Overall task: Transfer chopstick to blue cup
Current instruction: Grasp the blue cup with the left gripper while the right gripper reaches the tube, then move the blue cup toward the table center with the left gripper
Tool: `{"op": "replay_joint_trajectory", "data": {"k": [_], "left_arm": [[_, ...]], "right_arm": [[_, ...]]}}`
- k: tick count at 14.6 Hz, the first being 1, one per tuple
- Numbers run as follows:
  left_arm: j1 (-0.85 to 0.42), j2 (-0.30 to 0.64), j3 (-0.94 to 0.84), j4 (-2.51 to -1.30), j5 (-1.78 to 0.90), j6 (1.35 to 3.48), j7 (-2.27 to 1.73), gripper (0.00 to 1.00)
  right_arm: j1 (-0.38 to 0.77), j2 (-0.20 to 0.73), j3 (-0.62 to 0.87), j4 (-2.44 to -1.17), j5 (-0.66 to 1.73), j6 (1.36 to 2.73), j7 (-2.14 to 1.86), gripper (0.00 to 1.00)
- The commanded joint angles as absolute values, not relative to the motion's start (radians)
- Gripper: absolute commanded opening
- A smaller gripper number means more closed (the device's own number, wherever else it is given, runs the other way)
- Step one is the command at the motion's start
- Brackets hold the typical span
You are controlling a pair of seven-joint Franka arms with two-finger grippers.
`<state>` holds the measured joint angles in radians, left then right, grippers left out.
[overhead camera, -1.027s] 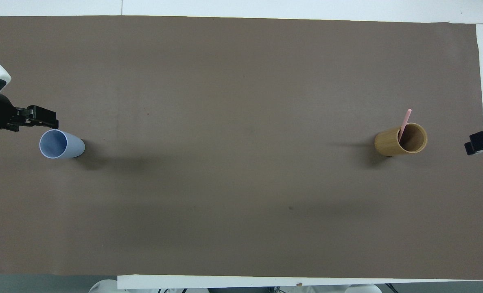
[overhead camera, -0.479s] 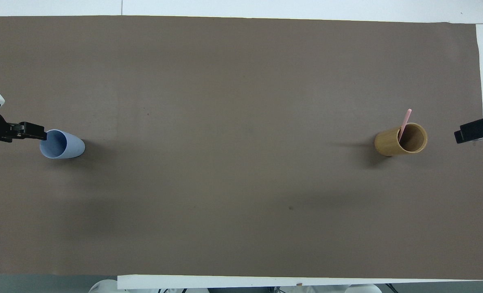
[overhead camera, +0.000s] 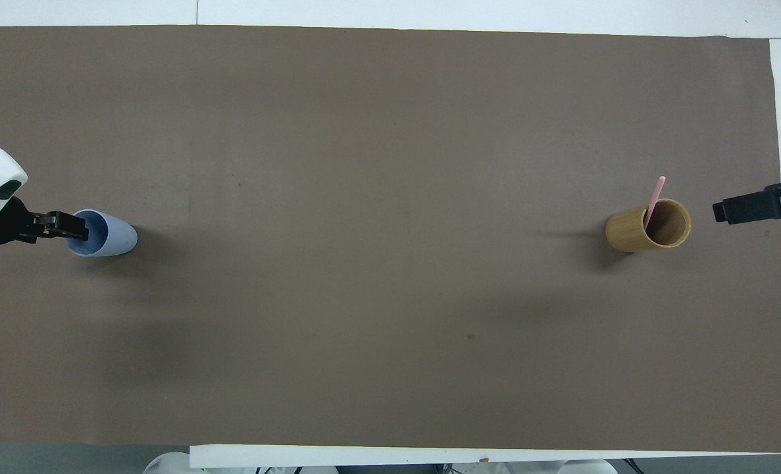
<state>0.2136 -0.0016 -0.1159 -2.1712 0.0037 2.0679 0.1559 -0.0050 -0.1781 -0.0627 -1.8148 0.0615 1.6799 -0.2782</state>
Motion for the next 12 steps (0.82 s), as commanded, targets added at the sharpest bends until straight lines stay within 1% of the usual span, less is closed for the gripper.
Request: {"op": "replay_joint_trajectory", "data": {"k": [1, 4, 5, 6, 8, 9, 10, 12], "left_arm": [[0.201, -0.032, -0.113, -2.204, 0.015, 2.089, 0.153, 0.00], [0.187, -0.029, -0.113, -2.192, 0.014, 2.066, 0.153, 0.00], [0.187, -0.020, -0.114, -2.160, 0.009, 2.031, 0.152, 0.00], [0.189, -0.006, -0.115, -2.110, 0.005, 1.985, 0.152, 0.00], [0.186, 0.064, -0.117, -1.911, -0.043, 1.793, 0.138, 0.00], [0.157, 0.092, -0.120, -1.817, -0.055, 1.698, 0.091, 0.00], [0.103, 0.104, -0.120, -1.762, -0.055, 1.643, 0.025, 0.00], [-0.021, 0.078, -0.121, -1.741, -0.057, 1.603, -0.123, 0.00]], "right_arm": [[-0.028, -0.297, -0.074, -2.038, 0.110, 1.851, -0.375, 1.00], [-0.043, -0.305, -0.078, -2.112, 0.150, 1.952, -0.521, 1.00], [-0.058, -0.299, -0.080, -2.138, 0.184, 2.000, -0.566, 1.00], [-0.064, -0.292, -0.081, -2.164, 0.222, 2.055, -0.622, 1.00], [-0.069, -0.252, -0.081, -2.197, 0.251, 2.156, -0.710, 1.00], [-0.069, -0.226, -0.080, -2.200, 0.280, 2.196, -0.738, 1.00], [-0.068, -0.197, -0.080, -2.200, 0.326, 2.226, -0.752, 1.00], [-0.055, -0.158, -0.080, -2.200, 0.382, 2.276, -0.765, 0.99]]}}
